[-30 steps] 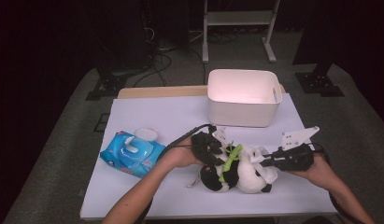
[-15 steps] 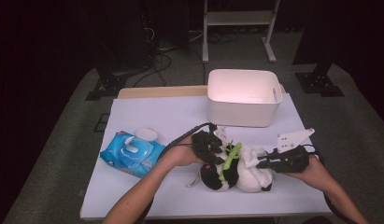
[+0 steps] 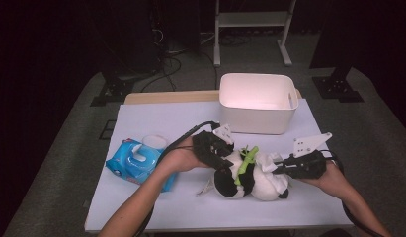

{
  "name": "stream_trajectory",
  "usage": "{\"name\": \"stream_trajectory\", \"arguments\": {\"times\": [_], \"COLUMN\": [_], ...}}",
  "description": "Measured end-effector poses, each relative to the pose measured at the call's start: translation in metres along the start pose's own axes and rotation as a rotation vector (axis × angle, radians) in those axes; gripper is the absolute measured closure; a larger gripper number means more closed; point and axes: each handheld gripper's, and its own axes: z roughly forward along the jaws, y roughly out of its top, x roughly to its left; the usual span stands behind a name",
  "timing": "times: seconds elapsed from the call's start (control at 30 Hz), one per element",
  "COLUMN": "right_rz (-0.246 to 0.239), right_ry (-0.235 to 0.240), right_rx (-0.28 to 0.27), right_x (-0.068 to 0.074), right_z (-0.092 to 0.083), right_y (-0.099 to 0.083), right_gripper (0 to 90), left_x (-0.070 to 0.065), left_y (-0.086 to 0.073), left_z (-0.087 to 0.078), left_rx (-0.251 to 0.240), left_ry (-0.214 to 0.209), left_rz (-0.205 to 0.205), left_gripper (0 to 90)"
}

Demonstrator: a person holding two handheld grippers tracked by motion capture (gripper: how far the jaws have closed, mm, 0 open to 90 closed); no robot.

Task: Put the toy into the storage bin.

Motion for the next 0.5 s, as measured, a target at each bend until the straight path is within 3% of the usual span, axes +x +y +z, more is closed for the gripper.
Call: {"name": "stream_trajectory", "arguments": {"times": [0.1, 0.27, 0.4, 0.5], "right_rz": [0.002, 0.019, 0.006, -0.037], "right_ry": [-0.008, 0.002, 0.001, -0.013], "right_rx": [0.004, -0.001, 0.015, 0.029], "right_x": [-0.001, -0.003, 0.000, 0.006], "right_z": [0.000, -0.001, 0.000, 0.001], "right_y": [0.000, -0.001, 0.002, 0.011], "right_gripper": [82.8, 82.8, 82.8, 82.8], "left_x": [-0.003, -0.005, -0.006, -0.010], "left_y": [-0.004, -0.012, -0.022, -0.025], "left_z": [-0.011, -0.012, -0.002, 0.006], "left_rx": [0.001, 0.022, 0.019, 0.027], "left_ry": [0.000, -0.001, -0.022, -0.050], "left_rz": [0.004, 0.002, -0.022, -0.019], "left_gripper": [59.7, 59.8, 59.8, 59.7]}}
